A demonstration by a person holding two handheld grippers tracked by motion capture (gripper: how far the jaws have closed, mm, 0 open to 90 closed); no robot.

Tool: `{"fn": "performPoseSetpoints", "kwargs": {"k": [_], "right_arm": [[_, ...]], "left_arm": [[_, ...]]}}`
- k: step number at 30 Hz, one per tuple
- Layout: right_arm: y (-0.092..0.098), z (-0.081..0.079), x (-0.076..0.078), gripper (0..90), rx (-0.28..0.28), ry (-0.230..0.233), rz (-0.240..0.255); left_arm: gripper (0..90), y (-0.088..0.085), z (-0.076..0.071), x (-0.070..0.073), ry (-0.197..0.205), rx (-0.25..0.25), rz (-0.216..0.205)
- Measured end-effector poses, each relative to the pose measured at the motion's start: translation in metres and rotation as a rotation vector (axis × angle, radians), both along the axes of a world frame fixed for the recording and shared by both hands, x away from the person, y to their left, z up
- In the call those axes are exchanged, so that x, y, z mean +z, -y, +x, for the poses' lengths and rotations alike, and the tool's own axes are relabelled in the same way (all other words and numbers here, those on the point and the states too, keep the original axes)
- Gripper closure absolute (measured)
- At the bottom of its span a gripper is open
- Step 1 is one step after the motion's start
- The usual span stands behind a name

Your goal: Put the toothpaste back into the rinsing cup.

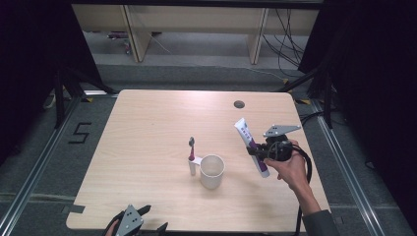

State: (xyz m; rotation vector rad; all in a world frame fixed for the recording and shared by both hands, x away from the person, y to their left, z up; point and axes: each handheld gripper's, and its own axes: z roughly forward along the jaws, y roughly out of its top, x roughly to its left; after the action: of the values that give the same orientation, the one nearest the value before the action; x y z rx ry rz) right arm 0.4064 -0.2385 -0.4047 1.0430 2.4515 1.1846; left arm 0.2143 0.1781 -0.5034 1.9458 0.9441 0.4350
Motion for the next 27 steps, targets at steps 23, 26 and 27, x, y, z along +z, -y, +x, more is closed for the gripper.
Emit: {"fn": "performPoseSetpoints", "kwargs": {"k": [23, 26, 27], "right_arm": [[-0.053, -0.015, 0.044, 76.9, 0.081, 0.188, 0.258], [-0.061, -0.016, 0.043, 76.9, 0.085, 0.186, 0.267], [-0.065, -0.015, 0.041, 77.0, 0.088, 0.194, 0.285]], "left_arm": [[18.4, -0.002, 0.0, 0.0, -0.007, 0.007, 0.004], [18.4, -0.002, 0.0, 0.0, -0.008, 0.01, 0.007], [18.4, -0.002, 0.0, 0.0, -0.01, 0.011, 0.008]]}}
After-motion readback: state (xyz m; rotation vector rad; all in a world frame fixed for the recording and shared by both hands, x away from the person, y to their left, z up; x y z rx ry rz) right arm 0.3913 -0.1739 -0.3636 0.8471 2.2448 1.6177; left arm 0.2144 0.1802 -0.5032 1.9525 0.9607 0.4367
